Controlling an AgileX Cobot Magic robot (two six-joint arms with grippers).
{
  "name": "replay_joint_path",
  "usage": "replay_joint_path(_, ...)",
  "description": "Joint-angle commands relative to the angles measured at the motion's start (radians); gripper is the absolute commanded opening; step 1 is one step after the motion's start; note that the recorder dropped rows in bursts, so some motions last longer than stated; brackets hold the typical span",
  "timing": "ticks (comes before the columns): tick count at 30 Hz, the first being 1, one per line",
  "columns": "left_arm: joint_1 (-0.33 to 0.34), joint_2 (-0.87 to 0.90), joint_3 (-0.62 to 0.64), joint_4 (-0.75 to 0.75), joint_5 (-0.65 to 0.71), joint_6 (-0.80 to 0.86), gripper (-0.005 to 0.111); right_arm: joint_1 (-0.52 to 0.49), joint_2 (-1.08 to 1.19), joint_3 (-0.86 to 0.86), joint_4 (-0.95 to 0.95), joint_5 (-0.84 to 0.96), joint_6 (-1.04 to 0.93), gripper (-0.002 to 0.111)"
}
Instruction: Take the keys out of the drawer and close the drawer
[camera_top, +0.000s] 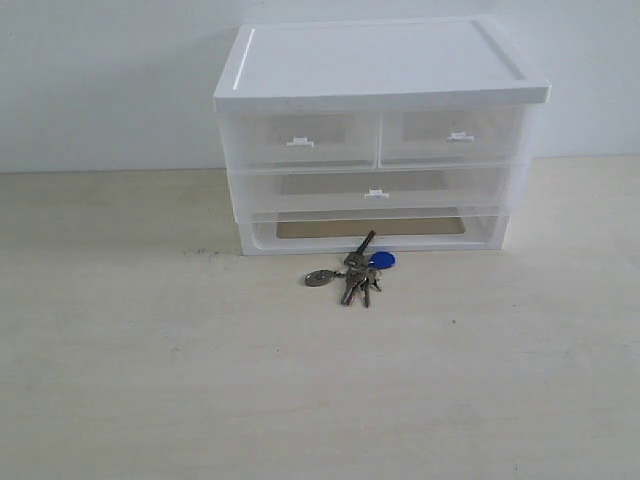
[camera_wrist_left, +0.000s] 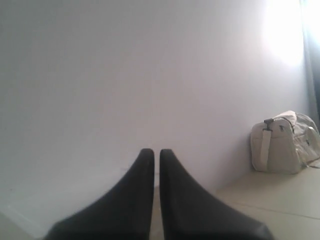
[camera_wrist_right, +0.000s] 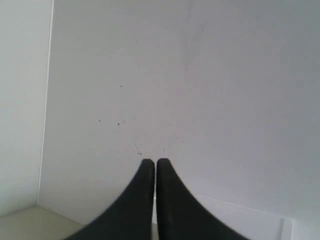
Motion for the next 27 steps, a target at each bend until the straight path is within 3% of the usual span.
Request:
replay_joint_path(1,0.002,-0.161,0.064,-0.03,0.025,0.003,0.004,-0.001,-0.028,0.003,-0.001,-0.058,0.001,0.0)
replay_joint_path(8,0.002,-0.334,0.107,-0.03,0.025,0.001,0.004,-0.001,-0.026,0.003,-0.028,-0.086,0.012,0.0)
replay_joint_path(12,0.002,-0.391,0.107,0.017,0.025,-0.082,0.004,-0.001,-0.026,0.003,-0.028,-0.108,0.072,0.0)
replay_joint_path(27,0.002,-0.402,0.107,0.048,0.025,-0.095,0.004,-0.001,-0.026,0.003,-0.028,-0.107,0.072,0.0)
